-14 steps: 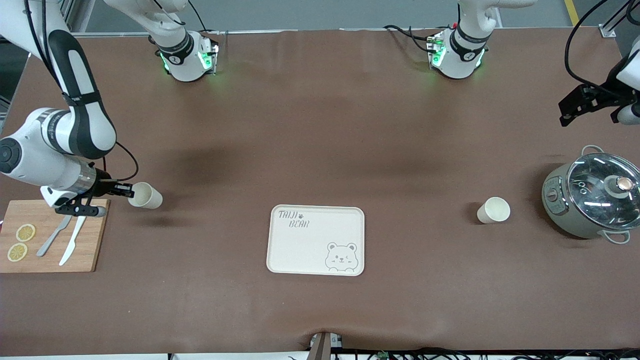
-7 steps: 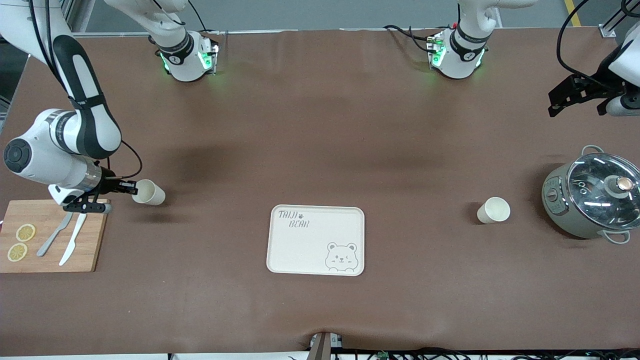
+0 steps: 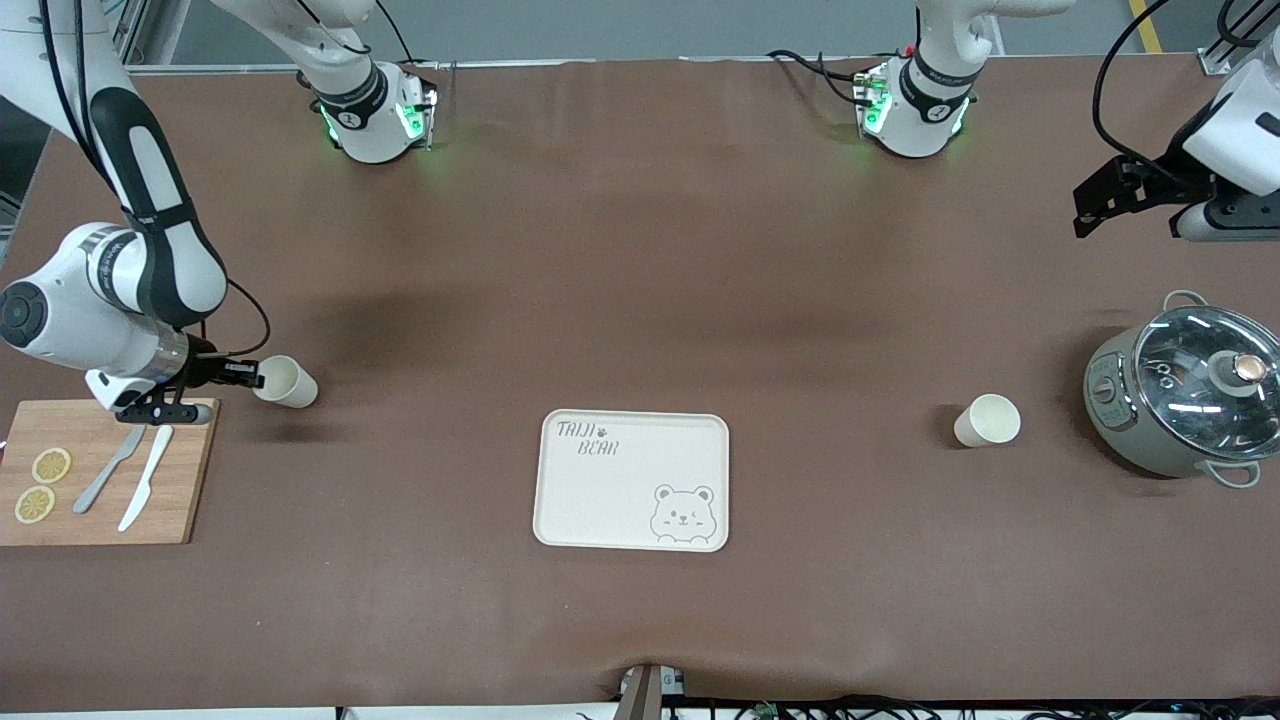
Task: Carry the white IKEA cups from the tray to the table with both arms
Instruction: 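Lower the cup onto the table and open the right gripper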
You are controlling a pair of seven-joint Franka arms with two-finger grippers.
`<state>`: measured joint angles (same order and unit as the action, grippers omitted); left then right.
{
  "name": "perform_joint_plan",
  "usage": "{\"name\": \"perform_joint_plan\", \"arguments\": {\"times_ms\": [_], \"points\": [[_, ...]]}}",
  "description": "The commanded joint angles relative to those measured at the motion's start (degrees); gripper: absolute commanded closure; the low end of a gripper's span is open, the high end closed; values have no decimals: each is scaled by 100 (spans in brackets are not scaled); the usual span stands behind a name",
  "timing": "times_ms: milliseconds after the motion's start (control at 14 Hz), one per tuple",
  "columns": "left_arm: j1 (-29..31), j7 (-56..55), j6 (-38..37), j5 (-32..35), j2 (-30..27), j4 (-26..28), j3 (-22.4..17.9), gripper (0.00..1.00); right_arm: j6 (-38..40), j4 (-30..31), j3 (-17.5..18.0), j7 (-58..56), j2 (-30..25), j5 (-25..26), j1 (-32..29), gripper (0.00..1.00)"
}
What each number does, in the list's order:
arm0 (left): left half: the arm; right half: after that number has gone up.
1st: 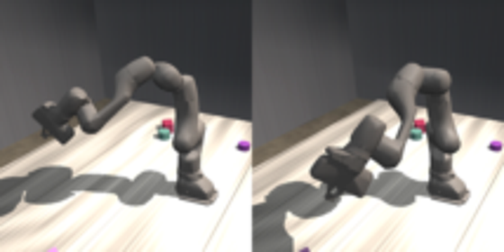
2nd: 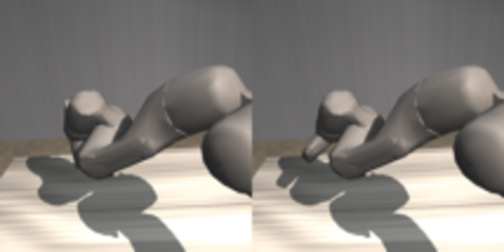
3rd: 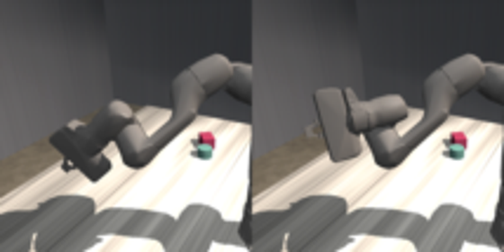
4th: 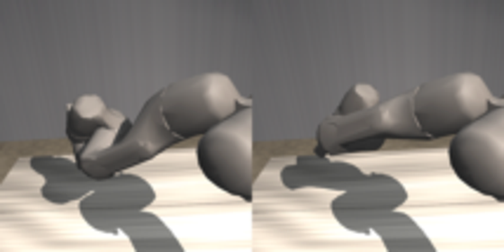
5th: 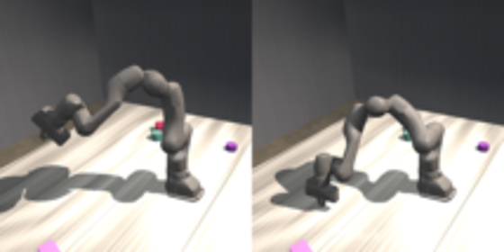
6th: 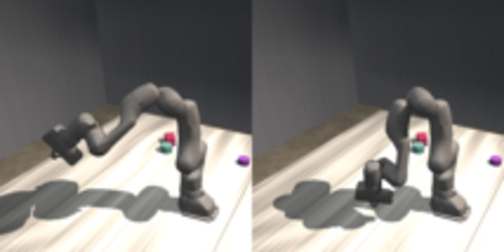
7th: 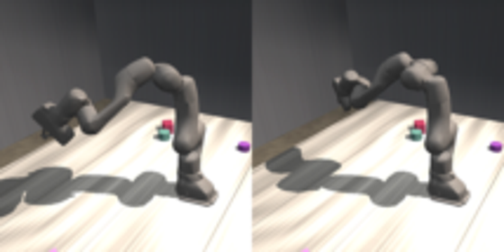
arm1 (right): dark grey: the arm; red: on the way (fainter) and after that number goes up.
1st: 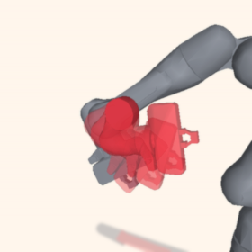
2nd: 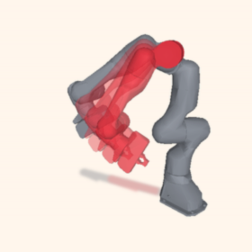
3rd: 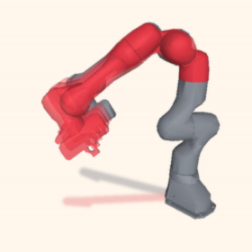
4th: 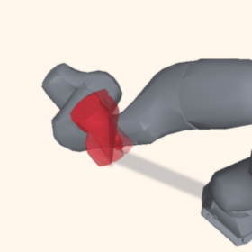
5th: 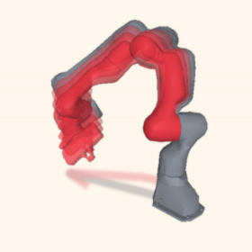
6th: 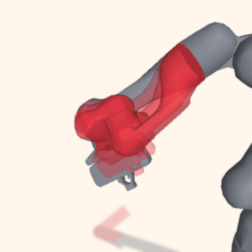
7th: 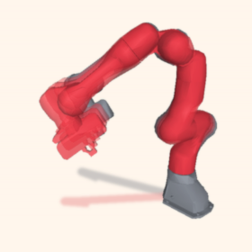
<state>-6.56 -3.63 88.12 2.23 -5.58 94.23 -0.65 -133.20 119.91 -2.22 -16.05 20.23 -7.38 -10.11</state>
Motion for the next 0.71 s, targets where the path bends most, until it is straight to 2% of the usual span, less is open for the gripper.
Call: {"name": "perform_joint_plan", "arguments": {"times_ms": [0,143,357,429,643], "points": [[31,-32,-85,-161,4,-246,-5,0,57,-160,90,23,-54,9,-52,0],[49,-33,-120,-161,-14,-265,-5,0,249,-668,108,-21,-72,-9,-96,0],[40,-41,-243,-161,-22,-326,-5,0,2108,-2300,108,49,94,26,192,0],[23,-50,-243,-152,-5,-353,-5,0,2480,-2767,99,93,182,61,263,0],[49,-59,-234,-135,21,-353,-5,0,2685,-3245,99,155,122,71,325,0]]}}
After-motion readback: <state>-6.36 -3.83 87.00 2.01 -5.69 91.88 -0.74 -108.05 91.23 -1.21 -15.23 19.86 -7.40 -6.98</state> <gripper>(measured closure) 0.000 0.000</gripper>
